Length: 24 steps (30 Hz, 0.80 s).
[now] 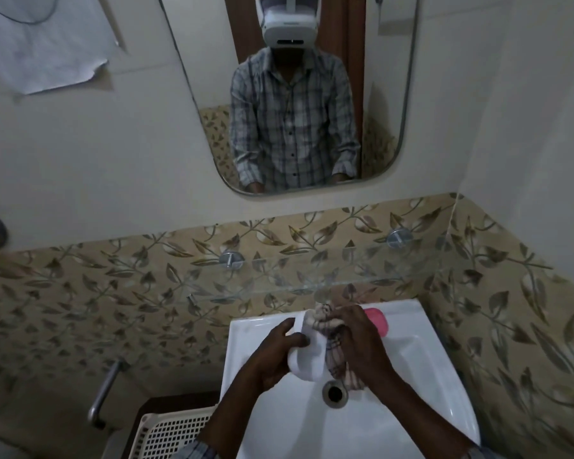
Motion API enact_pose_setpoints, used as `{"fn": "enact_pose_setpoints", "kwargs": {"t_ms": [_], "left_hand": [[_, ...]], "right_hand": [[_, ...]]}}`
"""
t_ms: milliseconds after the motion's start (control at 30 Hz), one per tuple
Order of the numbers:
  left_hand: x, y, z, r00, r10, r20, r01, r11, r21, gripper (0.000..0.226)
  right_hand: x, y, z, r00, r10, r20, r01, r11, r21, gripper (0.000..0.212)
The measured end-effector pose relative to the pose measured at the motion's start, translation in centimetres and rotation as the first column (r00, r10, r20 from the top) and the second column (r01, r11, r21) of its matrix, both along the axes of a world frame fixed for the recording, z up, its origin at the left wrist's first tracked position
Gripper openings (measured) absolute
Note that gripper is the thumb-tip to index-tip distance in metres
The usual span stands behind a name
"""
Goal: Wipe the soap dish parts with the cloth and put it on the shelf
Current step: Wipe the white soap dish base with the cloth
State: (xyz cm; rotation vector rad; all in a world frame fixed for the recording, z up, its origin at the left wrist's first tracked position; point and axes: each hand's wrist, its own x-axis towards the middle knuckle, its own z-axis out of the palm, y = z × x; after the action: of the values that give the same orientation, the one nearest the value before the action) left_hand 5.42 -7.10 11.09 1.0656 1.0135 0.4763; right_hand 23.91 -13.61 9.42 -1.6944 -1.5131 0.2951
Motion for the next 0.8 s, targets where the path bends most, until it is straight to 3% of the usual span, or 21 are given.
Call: {"fn": "enact_pose_setpoints", "kwargs": {"t_ms": [67,167,200,233,333,433,467,567,600,733,800], "left_hand": [[0.3,-0.1,0.0,0.981,0.097,-0.166,-0.075,0.989,0.130,0.050],[0.9,-0.7,-0.4,0.934,0.207,-0.290,-0.079,0.914,0.397,0.018],[1.2,-0.9,-0.5,0.911,0.235,-0.339,-0.051,0.879,0.473,0.005],[1.5,-1.2,-0.6,0.879,0.275,-0.390,-0.025,0.842,0.539,0.012],[2.6,-1.8,-1.1,0.816,0.340,-0.468,0.105,0.708,0.698,0.025],[2.9,-1.6,-0.9,0.741,0.429,-0.516,0.131,0.661,0.739,0.021],[2.8,-1.5,-0.7,0.719,0.449,-0.531,0.149,0.646,0.748,0.021],[2.6,-2.0,-0.3,0.678,0.471,-0.564,0.211,0.611,0.763,0.020],[2.6,-2.1,-0.2,0.673,0.473,-0.568,0.214,0.611,0.762,0.020],[2.7,-2.4,-0.1,0.650,0.480,-0.589,0.208,0.633,0.746,0.018],[2.7,-2.9,-0.3,0.689,0.515,-0.509,0.131,0.603,0.787,0.013]], "right_hand": [[1.2,-0.1,0.0,0.969,-0.168,-0.179,0.158,0.985,-0.072,0.034],[2.3,0.1,-0.6,0.937,-0.257,-0.237,0.211,0.957,-0.201,0.037],[2.4,0.1,-0.4,0.934,-0.245,-0.262,0.186,0.955,-0.229,0.039],[2.3,-0.1,-0.2,0.942,-0.215,-0.256,0.156,0.960,-0.234,0.039],[0.0,-0.1,0.4,0.979,0.076,-0.190,-0.114,0.973,-0.198,0.049],[-2.0,-0.3,-1.0,0.939,0.256,0.228,-0.255,0.966,-0.035,0.064],[-2.0,-0.4,-1.5,0.944,0.250,0.217,-0.251,0.968,-0.022,0.065],[-2.5,-0.8,-1.6,0.996,0.092,-0.009,-0.093,0.990,-0.103,0.052],[-3.2,-0.8,-1.4,0.999,0.050,-0.008,-0.050,0.996,-0.072,0.052],[-4.5,-0.7,-1.0,0.970,0.051,0.238,-0.093,0.981,0.170,0.056],[-4.1,-0.7,-0.4,0.998,-0.045,-0.039,0.050,0.990,0.130,0.045]]}}
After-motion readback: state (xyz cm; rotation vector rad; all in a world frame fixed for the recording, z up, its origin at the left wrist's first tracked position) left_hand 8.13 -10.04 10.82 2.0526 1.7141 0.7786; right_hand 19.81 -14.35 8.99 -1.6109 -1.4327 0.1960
